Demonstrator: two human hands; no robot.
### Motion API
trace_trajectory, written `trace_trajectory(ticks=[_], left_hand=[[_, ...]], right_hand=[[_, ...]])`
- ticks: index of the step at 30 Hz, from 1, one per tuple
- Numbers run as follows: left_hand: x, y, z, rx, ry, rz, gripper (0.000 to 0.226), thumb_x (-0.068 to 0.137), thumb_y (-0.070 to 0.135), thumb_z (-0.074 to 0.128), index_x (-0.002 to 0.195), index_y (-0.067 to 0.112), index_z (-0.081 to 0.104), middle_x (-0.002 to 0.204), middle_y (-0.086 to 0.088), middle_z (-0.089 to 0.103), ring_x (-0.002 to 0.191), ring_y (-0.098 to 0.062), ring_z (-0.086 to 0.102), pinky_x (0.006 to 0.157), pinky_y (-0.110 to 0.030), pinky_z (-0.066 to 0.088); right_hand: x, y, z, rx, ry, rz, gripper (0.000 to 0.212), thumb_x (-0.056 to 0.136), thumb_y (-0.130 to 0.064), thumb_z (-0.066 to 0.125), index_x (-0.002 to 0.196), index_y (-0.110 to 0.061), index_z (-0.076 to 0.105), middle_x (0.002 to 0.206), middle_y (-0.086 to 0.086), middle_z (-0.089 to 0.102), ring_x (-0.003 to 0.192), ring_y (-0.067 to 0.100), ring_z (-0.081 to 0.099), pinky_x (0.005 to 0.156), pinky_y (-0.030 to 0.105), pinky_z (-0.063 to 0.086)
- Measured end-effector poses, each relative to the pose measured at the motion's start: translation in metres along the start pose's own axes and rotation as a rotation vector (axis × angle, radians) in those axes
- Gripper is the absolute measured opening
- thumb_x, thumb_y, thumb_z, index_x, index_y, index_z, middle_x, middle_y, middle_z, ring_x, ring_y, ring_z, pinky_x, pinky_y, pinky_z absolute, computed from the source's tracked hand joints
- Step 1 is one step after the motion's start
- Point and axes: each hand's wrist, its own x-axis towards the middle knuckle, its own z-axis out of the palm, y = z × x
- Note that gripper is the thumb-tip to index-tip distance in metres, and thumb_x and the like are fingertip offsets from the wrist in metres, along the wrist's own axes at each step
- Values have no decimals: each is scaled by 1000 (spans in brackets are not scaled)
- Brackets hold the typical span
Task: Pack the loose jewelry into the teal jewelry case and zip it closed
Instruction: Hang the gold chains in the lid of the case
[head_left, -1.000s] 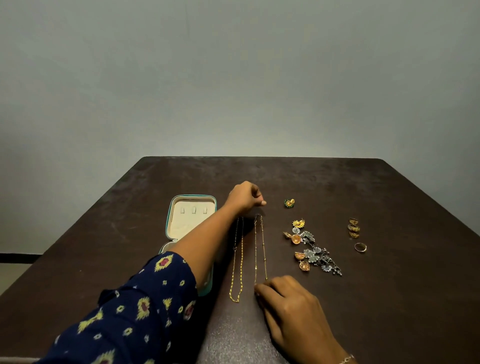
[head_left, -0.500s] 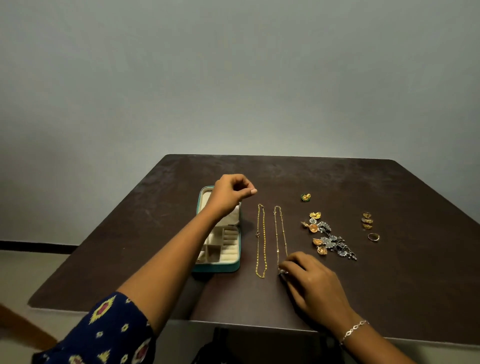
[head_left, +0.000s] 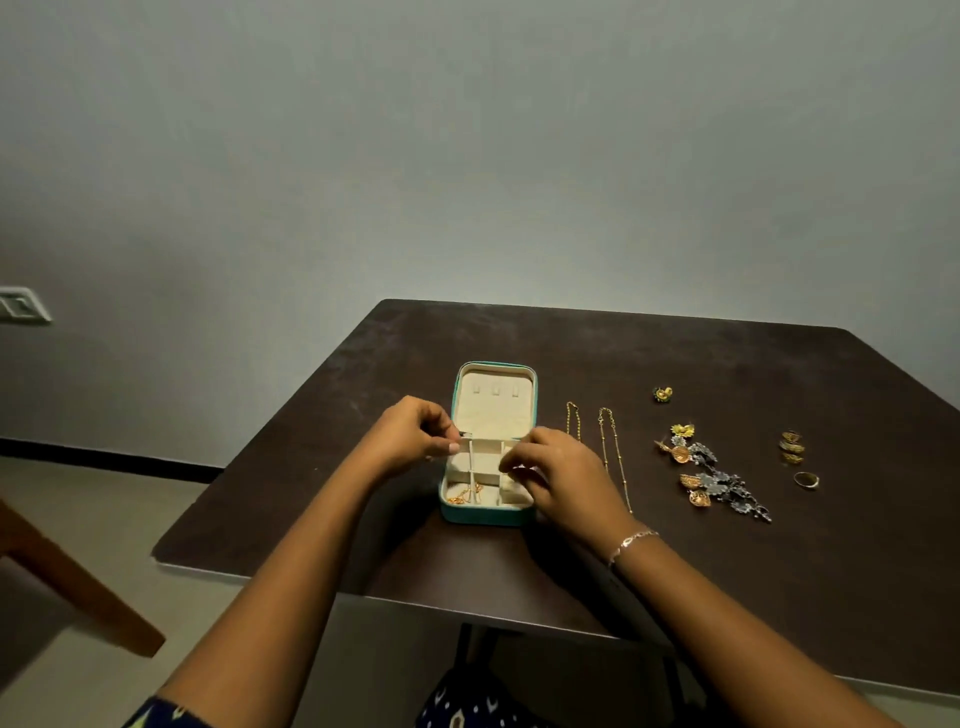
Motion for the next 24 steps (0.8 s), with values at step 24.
trace_trajectory(ticks=[24], left_hand=[[-5,-8,-8,61,-35,-127,22,87,0,55,73,18,57,75,-2,60,61,-12,52,55,-23,42]], right_hand=[[50,-37,35,-142,-284,52,21,86,-21,57,100,-7,64,107,15,55,102,30,51,74,33,42]])
